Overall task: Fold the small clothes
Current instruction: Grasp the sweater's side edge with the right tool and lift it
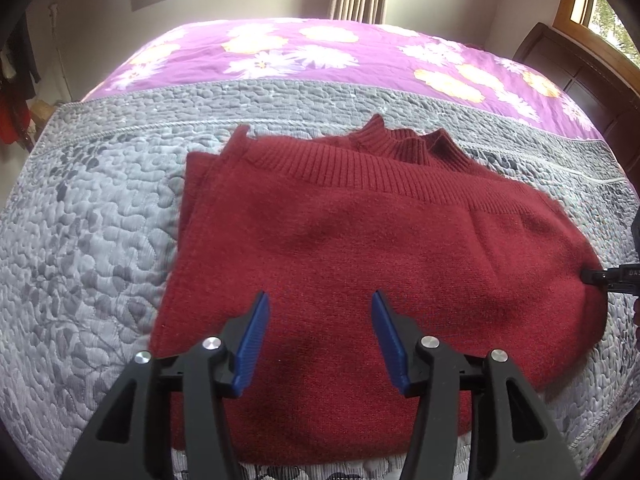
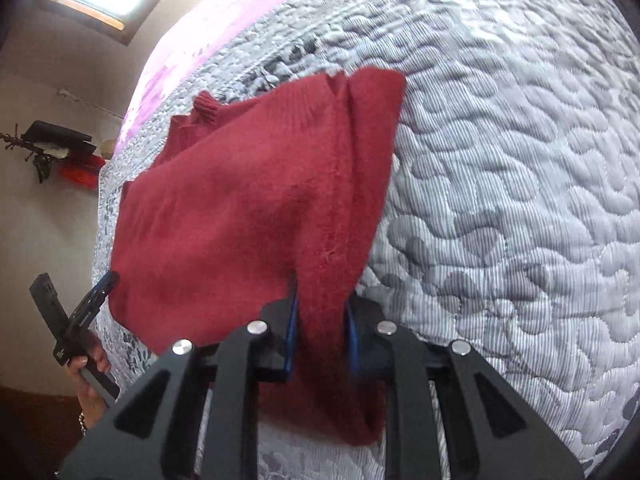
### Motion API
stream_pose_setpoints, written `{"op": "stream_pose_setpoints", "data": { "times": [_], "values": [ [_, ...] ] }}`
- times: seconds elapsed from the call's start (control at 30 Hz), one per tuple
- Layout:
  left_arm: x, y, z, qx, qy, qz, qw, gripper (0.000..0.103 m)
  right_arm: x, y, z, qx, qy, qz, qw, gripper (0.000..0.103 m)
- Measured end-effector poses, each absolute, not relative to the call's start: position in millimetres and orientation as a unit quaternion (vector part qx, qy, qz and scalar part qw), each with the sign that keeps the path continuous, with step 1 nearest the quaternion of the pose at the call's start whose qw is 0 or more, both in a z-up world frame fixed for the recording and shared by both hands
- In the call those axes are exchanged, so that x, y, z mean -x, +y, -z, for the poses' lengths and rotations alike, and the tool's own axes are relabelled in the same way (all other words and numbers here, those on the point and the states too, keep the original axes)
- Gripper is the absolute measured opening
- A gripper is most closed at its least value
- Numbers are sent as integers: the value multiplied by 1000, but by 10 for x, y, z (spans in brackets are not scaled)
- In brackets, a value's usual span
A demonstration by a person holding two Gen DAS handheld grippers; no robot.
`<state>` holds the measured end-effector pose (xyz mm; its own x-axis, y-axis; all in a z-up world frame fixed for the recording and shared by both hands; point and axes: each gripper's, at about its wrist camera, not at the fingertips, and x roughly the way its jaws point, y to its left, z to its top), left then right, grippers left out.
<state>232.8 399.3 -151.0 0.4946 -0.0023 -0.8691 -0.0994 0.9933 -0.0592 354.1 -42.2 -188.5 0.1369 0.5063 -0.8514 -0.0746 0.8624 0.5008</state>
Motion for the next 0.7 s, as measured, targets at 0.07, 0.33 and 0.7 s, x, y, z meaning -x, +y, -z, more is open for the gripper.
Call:
{"op": "stream_pose_setpoints", "data": {
  "times": [0.07,0.33,0.7],
  "values": [
    [-2380,4056,1648,52,516,-30,854,53,-3535,-393,2023,-171,634,-192,730,18],
    [-2471,4147,1721,83,523,-21,848,53,-3529,-344,1949,-152,629,-200,736,20],
    [-2564,4197,1891,92,542,2,835,55,-3437,-446,1978,-166,628,-203,733,36]
  ]
}}
